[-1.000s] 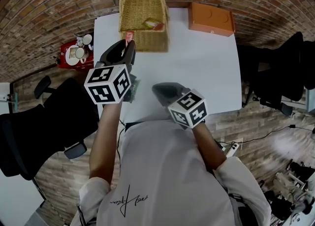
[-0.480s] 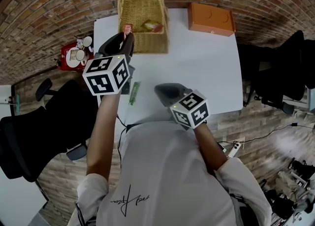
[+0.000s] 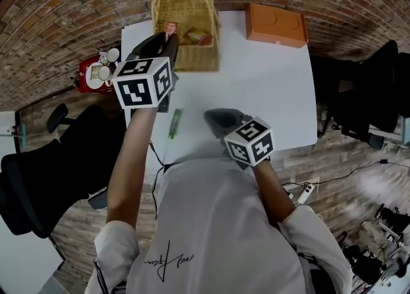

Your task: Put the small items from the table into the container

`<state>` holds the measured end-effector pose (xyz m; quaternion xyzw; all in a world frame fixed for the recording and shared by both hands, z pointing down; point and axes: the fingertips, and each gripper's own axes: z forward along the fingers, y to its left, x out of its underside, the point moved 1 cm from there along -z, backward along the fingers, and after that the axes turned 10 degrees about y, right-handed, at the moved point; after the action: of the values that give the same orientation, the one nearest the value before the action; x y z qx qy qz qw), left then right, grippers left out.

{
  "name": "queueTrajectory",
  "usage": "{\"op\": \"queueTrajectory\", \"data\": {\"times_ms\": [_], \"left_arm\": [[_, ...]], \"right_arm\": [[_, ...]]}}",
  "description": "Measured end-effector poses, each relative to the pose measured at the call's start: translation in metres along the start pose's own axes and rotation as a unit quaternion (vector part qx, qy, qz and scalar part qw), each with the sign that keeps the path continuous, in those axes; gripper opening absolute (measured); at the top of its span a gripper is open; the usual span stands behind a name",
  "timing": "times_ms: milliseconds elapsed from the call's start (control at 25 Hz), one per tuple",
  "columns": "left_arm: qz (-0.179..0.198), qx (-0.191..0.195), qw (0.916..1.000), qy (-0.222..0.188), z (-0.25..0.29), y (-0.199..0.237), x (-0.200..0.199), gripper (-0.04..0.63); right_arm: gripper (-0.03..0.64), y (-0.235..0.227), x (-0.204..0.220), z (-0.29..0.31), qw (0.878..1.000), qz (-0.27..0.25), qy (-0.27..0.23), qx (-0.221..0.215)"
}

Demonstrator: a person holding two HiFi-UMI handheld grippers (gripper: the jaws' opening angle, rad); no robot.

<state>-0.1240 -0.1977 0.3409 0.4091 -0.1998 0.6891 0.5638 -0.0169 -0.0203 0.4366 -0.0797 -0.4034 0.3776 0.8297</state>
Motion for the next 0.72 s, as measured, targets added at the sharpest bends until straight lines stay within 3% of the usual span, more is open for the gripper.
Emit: {"op": "queueTrajectory", "data": {"times_ms": [720], "left_arm": [[-0.023,0.005,0.9991,0.034,0.025,0.009,0.004,0.107]], "right_arm": [[0.021,-0.008,-0.002,0.004,1.0,0.02,-0.004,-0.003]]}}
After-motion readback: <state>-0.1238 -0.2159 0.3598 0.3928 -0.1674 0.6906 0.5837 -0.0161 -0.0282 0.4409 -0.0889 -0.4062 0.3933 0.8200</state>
